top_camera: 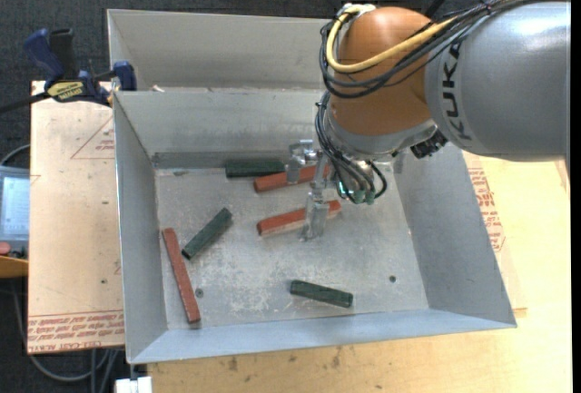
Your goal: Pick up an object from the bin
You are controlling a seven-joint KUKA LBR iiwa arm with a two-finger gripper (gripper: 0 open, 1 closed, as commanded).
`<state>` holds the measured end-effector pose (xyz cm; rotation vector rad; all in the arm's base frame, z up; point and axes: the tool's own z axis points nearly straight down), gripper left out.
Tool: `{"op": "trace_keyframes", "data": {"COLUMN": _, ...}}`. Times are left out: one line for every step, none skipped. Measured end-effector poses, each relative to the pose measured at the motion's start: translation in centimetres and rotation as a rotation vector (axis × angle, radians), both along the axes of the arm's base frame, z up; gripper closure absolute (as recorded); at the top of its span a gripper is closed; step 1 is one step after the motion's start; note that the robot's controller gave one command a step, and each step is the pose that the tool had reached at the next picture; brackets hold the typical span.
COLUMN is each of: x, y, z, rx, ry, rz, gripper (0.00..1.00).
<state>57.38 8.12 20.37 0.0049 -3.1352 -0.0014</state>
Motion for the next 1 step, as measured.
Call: {"op": "trace_keyframes", "data": {"x": -1.09, "y": -0.62, "z": -13.69, "rx": 0.001, "ry": -0.005, "rz": -0.053, "gripper": 0.00}}
